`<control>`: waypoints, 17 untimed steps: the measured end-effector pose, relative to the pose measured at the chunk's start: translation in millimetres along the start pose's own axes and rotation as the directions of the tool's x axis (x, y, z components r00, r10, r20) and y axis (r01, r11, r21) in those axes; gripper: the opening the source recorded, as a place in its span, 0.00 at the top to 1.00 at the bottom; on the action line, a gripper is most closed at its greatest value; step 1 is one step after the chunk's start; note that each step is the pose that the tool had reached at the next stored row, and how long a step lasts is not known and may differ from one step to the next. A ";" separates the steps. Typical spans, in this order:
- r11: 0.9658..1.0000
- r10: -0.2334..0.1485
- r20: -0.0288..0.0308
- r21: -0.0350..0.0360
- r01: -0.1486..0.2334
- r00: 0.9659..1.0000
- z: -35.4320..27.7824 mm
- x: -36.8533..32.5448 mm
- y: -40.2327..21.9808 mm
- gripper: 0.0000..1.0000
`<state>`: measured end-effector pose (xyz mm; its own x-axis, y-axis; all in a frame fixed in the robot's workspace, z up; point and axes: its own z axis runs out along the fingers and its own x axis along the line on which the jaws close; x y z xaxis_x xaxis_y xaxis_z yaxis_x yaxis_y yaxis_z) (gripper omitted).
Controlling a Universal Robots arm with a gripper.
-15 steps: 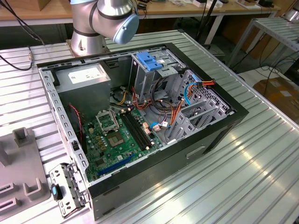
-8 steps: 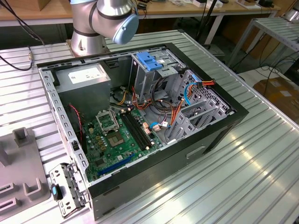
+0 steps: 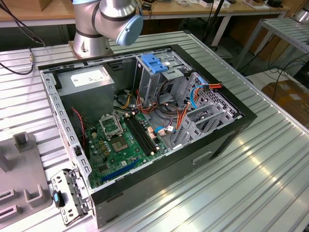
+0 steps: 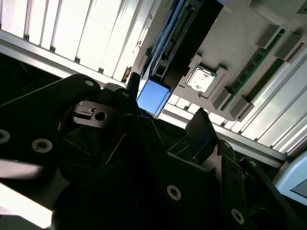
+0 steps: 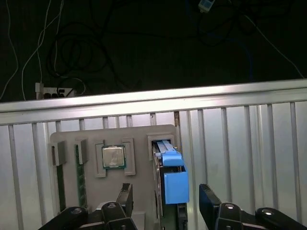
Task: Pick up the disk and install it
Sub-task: 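Pick up the disk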
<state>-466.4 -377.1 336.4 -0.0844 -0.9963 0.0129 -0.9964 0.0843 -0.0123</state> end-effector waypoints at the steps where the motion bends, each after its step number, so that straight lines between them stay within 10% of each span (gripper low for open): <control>1: 1.000 0.000 0.000 0.000 0.000 1.000 1.9 -0.4 0.1 0.34; 17: 1.000 0.000 0.000 -0.002 0.000 1.000 39.8 -7.5 3.3 0.34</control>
<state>-468.6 -369.9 296.4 -0.0847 -0.9963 0.0132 -0.9964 0.0846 -0.0102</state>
